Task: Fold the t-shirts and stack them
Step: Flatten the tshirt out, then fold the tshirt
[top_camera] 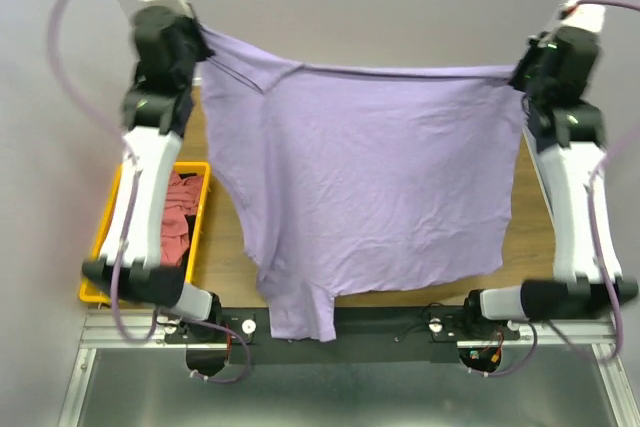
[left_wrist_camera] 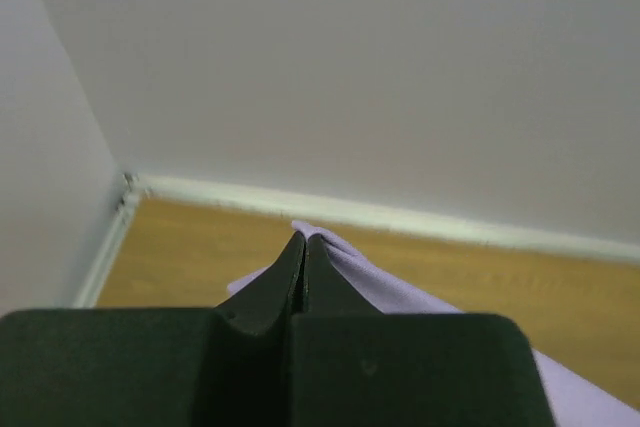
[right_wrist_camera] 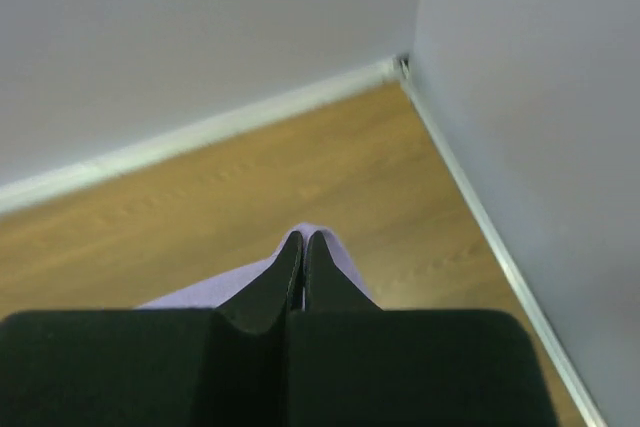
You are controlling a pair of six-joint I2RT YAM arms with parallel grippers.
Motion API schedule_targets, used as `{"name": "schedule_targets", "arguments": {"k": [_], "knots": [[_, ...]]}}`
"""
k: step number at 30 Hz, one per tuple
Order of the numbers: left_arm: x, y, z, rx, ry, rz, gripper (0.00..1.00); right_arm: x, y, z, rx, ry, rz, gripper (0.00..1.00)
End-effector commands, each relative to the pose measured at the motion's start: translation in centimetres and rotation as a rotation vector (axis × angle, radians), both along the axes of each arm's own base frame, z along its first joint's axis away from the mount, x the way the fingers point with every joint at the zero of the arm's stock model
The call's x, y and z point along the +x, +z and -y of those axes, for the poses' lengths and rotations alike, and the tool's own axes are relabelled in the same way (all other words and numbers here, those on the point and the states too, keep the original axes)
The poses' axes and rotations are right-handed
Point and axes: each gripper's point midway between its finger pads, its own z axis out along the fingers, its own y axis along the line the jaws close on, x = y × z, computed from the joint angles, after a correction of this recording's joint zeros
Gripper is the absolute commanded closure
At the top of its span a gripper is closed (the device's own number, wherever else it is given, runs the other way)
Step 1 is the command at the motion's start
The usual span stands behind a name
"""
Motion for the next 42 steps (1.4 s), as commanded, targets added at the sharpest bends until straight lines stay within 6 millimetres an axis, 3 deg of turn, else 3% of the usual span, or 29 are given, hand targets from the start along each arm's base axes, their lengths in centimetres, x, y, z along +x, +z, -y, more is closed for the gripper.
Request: {"name": "schedule_targets", "arguments": {"k": [1,2,3,4,5,6,7,8,9,11,12,18,23,29,35,36,37,42], "knots": [[7.6,-13.2,2.4,0.016,-0.103,-0.263,1.00,5.5,-12.9,2.3,-0.046,-0.118,-0.314,0.99],[8.9,-15.5,2.7,0.014,-0.112,-0.300,1.00,6.3,-15.0,2.4,-0.044,-0.129,-0.351,0.99],[10.8,-20.1,3.1,0.013,-0.121,-0.386,1.00,7.3,-17.4,2.6,-0.046,-0.136,-0.391,0.99],[11.9,-21.9,3.6,0.003,-0.136,-0.410,1.00,8.6,-21.2,2.9,-0.042,-0.149,-0.442,0.99],[12.7,-23.5,3.7,0.001,-0.142,-0.432,1.00,9.4,-23.1,3.1,-0.039,-0.152,-0.463,0.99],[14.1,-27.0,4.0,0.001,-0.148,-0.485,1.00,10.5,-24.2,3.3,-0.034,-0.154,-0.449,0.99],[14.7,-28.4,4.2,0.001,-0.159,-0.504,1.00,11.1,-25.7,3.6,-0.030,-0.154,-0.463,0.99],[15.4,-29.5,4.4,0.003,-0.165,-0.520,1.00,11.9,-29.1,3.5,-0.024,-0.142,-0.517,0.99],[16.6,-31.3,4.6,0.008,-0.172,-0.544,1.00,12.7,-29.9,3.6,-0.021,-0.138,-0.515,0.99],[17.7,-32.0,5.0,0.011,-0.189,-0.554,1.00,13.9,-33.1,3.9,-0.032,-0.127,-0.570,0.99],[18.2,-33.9,5.0,0.013,-0.189,-0.584,1.00,14.3,-33.9,4.1,-0.035,-0.124,-0.579,0.99],[19.0,-37.7,5.8,0.001,-0.231,-0.651,1.00,16.4,-36.6,4.8,-0.034,-0.116,-0.596,0.99],[19.7,-38.6,5.6,-0.038,-0.232,-0.663,1.00,18.1,-36.7,5.1,-0.021,-0.105,-0.576,0.99],[20.2,-36.7,6.4,-0.098,-0.262,-0.632,1.00,18.9,-35.0,5.1,-0.020,-0.092,-0.538,0.99],[17.3,-35.7,6.6,-0.217,-0.221,-0.708,1.00,17.5,-34.5,5.2,-0.002,-0.103,-0.540,0.99],[16.4,-36.6,6.8,-0.246,-0.219,-0.739,1.00,17.2,-34.0,5.3,-0.004,-0.108,-0.534,0.99],[15.9,-35.3,6.9,-0.261,-0.225,-0.722,1.00,16.7,-34.3,5.3,-0.001,-0.110,-0.546,0.99],[13.0,-33.1,7.0,-0.317,-0.215,-0.719,1.00,15.5,-33.9,5.2,0.018,-0.111,-0.547,0.99]]}}
